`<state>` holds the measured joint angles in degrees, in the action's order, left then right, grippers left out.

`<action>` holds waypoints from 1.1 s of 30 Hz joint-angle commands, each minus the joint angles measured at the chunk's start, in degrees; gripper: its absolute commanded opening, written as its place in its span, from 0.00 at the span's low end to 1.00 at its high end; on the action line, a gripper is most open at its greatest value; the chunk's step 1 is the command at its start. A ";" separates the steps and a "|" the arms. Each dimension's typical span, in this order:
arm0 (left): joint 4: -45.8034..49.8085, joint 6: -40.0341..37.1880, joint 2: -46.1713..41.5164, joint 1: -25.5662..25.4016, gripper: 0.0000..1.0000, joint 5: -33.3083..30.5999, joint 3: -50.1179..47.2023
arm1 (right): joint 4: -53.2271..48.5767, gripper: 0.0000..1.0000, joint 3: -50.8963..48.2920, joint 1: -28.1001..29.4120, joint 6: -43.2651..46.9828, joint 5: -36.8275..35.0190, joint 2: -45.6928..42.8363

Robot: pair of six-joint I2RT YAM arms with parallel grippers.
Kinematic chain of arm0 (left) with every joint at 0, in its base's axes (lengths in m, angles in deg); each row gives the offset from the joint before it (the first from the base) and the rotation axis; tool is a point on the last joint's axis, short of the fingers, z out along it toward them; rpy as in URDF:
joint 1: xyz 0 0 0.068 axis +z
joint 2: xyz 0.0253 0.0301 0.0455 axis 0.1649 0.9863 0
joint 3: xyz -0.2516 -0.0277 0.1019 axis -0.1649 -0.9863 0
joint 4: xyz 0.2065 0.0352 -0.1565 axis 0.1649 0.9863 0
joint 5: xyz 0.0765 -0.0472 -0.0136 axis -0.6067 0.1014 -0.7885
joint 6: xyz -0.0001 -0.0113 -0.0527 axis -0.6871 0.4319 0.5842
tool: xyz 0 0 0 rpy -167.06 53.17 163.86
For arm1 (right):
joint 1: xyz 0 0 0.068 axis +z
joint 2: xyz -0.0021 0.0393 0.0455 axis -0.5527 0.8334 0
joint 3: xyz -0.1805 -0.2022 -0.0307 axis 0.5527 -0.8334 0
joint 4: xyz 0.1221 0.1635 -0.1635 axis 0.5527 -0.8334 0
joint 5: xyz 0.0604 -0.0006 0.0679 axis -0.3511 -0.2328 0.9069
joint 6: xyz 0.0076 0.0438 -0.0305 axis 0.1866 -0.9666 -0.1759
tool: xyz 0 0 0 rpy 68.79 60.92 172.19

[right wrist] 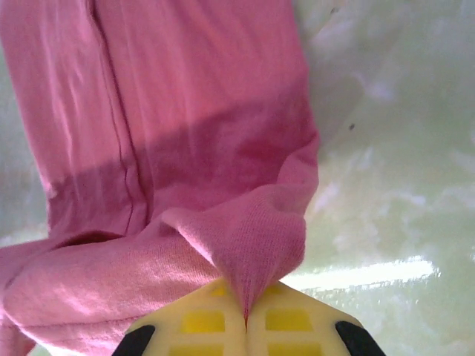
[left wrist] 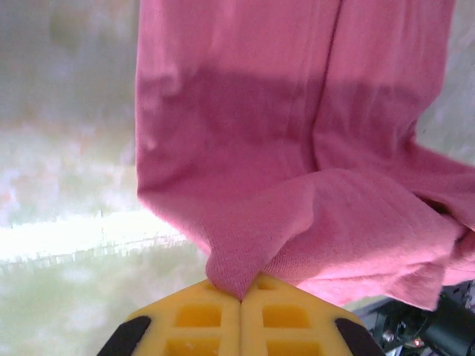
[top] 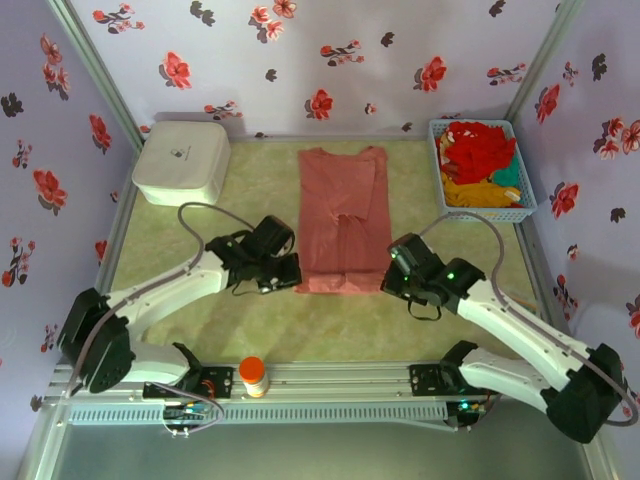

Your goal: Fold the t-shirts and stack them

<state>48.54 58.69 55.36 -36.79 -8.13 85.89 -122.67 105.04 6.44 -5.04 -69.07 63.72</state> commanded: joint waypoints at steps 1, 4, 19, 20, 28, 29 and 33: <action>3.03 -8.21 4.70 2.72 0.00 0.11 6.42 | 3.24 0.00 3.28 -2.66 5.42 0.80 2.46; 4.76 -11.70 9.40 4.81 0.00 0.28 11.99 | 3.52 0.00 6.68 -5.24 8.05 1.15 6.38; 3.18 -21.99 28.11 13.70 0.00 4.21 28.41 | 10.96 0.00 19.95 -17.46 20.65 11.56 29.55; 3.20 -22.39 29.61 13.97 0.00 4.36 29.55 | 11.22 0.00 20.58 -18.07 20.95 12.05 31.03; 3.25 -24.51 37.47 15.54 0.05 5.96 34.62 | 14.24 0.01 24.06 -22.07 21.52 15.25 39.26; 3.14 -24.80 38.34 15.82 0.10 6.37 35.13 | 14.02 0.02 25.01 -22.39 21.58 15.51 40.72; 4.43 -26.01 42.14 16.88 0.34 7.08 39.46 | 15.45 0.25 27.85 -23.21 21.50 16.39 45.53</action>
<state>51.75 34.58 95.40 -21.01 -2.52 121.72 -109.11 130.05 -16.14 15.44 -54.60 106.86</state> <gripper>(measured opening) 0.301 0.188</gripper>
